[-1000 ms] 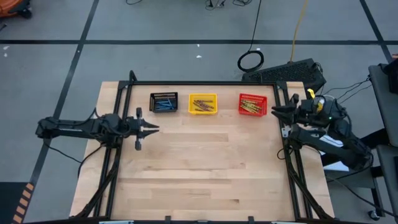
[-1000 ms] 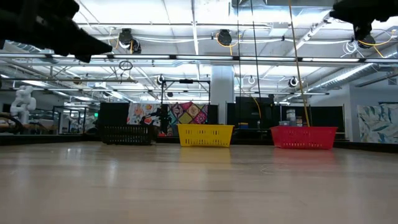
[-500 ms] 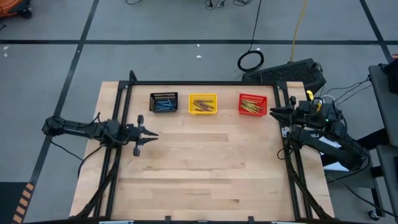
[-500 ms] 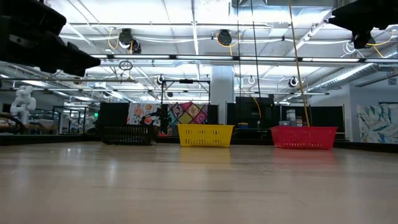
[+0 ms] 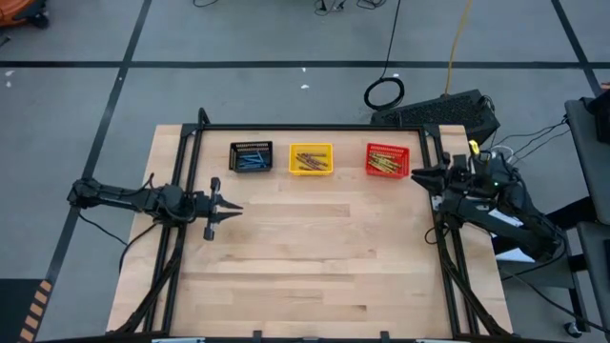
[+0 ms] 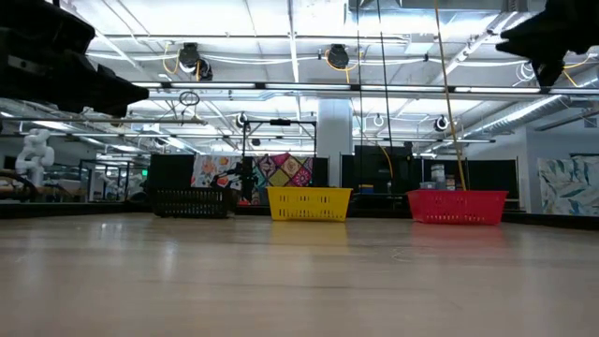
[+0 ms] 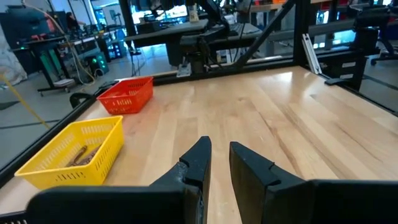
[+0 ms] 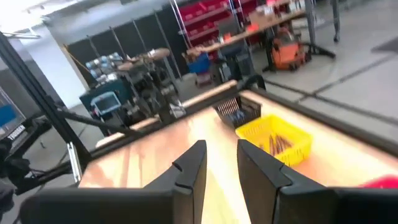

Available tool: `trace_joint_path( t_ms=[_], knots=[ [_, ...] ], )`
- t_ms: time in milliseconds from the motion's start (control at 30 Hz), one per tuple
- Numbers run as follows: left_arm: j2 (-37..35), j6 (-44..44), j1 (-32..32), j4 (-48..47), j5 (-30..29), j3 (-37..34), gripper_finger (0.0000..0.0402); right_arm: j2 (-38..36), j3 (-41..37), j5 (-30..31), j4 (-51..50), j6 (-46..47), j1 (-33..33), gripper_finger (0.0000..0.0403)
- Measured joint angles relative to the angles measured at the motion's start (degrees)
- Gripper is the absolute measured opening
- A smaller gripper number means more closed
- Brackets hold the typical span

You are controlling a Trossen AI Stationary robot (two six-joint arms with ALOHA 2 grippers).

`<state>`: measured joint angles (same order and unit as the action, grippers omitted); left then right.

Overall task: Sort crayons
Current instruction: Return to Home Position

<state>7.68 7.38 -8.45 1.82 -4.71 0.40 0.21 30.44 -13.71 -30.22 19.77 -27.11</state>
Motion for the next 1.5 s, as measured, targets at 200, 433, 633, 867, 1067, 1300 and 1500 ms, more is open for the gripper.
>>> trace_joint_path(
  t_ms=[200,433,633,867,1067,1300,1500],
  knots=[
    [0.0,-0.6,0.0,-0.1,-0.1,0.0,0.0063,0.0,-2.4,0.0,1.9,-5.5,0.0,0.0077],
    [0.0,-0.9,0.0,-0.2,-0.1,0.0,0.0063,0.0,-12.0,-3.0,17.4,-7.4,0.0,0.0077],
    [0.0,-2.6,0.0,-0.4,0.4,0.0,0.0063,0.0,-23.2,-4.2,31.5,-15.5,0.0,0.0077],
    [0.2,-6.9,0.0,-1.0,3.2,-0.1,0.0063,0.0,-27.5,2.2,32.2,-15.3,0.0,0.0077],
    [0.6,-12.9,0.0,-1.2,5.1,-0.1,0.0063,0.0,-27.6,8.3,31.6,-24.3,0.0,0.0077],
    [2.1,-9.3,0.0,-1.2,5.0,-0.1,0.0063,0.0,-27.6,23.5,29.9,-30.0,0.0,0.0077],
    [2.1,-8.6,0.0,-1.2,5.2,-0.1,0.0063,0.0,-27.7,15.9,31.1,-33.6,0.0,0.0077]
  ],
)
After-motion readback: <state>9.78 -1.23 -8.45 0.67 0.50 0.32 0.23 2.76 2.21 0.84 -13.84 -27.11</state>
